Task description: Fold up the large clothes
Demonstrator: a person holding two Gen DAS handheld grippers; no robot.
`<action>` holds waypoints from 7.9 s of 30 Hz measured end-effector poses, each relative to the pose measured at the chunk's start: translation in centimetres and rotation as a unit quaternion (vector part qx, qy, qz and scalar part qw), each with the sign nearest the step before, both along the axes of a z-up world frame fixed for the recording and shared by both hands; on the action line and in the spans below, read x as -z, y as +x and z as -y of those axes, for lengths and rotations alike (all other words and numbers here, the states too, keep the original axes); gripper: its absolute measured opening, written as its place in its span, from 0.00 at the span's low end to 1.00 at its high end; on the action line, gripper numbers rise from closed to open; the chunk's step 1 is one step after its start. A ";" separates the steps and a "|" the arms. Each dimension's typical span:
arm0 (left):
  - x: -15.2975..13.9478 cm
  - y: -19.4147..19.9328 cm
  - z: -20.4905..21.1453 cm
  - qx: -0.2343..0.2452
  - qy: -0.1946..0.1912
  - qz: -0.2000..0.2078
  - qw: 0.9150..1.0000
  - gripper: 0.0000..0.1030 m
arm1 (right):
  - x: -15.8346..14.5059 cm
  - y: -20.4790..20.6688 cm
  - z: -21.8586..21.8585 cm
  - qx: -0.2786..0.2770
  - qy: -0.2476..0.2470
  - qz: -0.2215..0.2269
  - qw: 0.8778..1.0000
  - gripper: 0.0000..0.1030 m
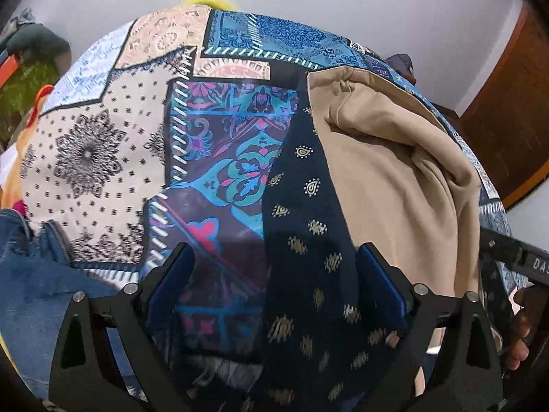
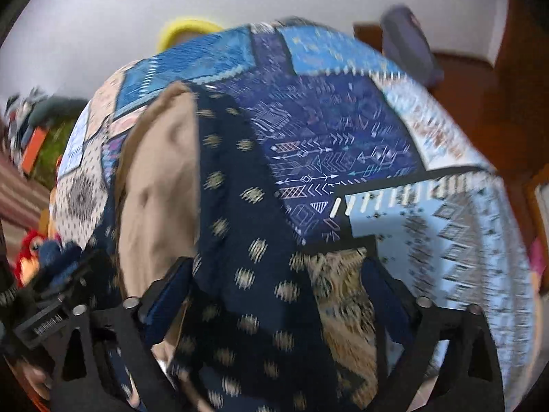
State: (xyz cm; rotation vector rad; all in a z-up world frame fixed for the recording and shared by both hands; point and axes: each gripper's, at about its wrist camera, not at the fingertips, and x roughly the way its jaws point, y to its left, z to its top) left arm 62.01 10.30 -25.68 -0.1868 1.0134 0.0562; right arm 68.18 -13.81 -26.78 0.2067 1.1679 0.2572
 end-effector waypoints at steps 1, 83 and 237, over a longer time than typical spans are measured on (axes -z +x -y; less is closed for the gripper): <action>0.2 0.1 0.2 0.005 -0.007 0.005 1.000 0.80 | 0.0 0.1 0.0 0.002 -0.002 0.007 1.000 0.86; -4.5 -15.6 3.3 0.125 0.037 0.045 0.990 0.70 | -8.4 -20.7 -1.2 -0.144 -0.031 0.127 0.981 0.74; -2.5 -11.9 -18.7 -0.111 0.114 0.012 0.987 0.02 | -4.8 -6.9 -2.1 -0.060 -0.103 0.139 0.983 0.09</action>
